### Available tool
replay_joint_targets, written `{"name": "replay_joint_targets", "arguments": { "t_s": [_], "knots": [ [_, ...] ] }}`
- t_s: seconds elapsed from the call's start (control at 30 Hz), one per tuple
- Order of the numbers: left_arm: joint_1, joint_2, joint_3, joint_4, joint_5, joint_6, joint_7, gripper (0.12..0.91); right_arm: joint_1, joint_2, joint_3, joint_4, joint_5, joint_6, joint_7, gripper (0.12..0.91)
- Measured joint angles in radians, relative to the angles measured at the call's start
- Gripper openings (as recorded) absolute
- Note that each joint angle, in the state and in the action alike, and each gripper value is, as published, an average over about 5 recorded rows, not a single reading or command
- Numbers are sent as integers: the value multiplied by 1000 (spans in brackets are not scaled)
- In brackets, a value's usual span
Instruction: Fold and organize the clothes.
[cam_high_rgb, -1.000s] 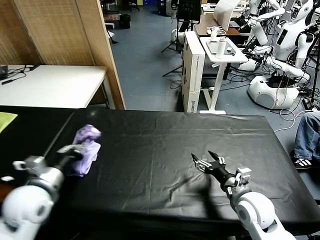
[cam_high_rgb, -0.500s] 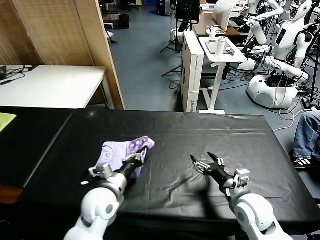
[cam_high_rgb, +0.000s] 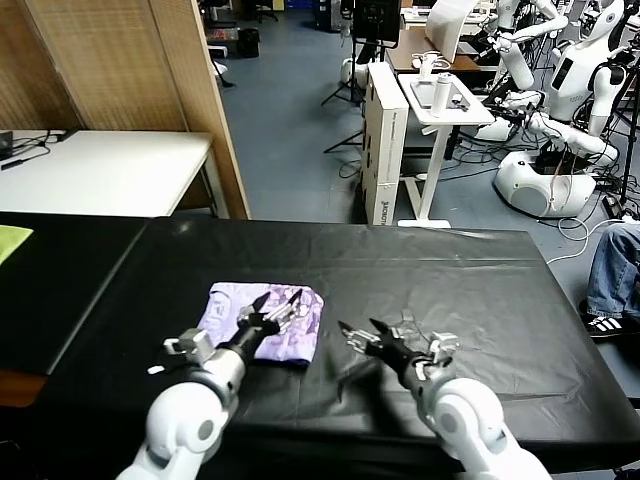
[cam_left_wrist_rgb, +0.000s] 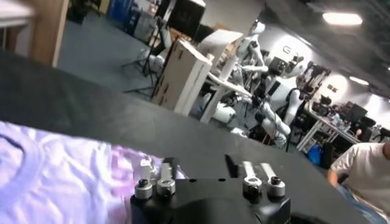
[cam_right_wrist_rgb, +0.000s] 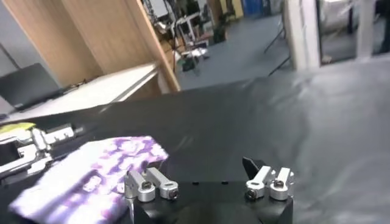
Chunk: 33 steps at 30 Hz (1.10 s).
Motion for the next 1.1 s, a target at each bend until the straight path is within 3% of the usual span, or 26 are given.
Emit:
{"name": "replay_joint_targets", "arguments": {
  "t_s": [0.13,0.2,0.5,0.6,0.77,0.93,1.0,1.1],
  "knots": [
    [23,-1,-14,-9,20,-5,1,907,31,43,-40,-49,-1,-1,3,893],
    [31,-1,-20,-12,28,-7,2,907,38,59,-53,-70,-5,0,2,832],
    [40,7,-63,-6,35,-11,4,907,25,60,-52,-82,-37,1,-4,279],
    [37,10,-76,3,32,-11,7,907,13,40,-29,-61,-68,-11,3,162],
    [29,11,-81,22,33,-15,10,907,-6,-29,30,-37,-134,-60,0,145],
    [22,9,-80,37,39,-25,13,907,-24,-107,100,-22,-146,-82,-36,149],
    [20,7,-79,46,46,-31,14,907,-27,-131,129,-15,-148,-83,-59,187],
    [19,5,-78,59,53,-41,22,907,-30,-158,172,1,-152,-78,-89,336]
  ]
}}
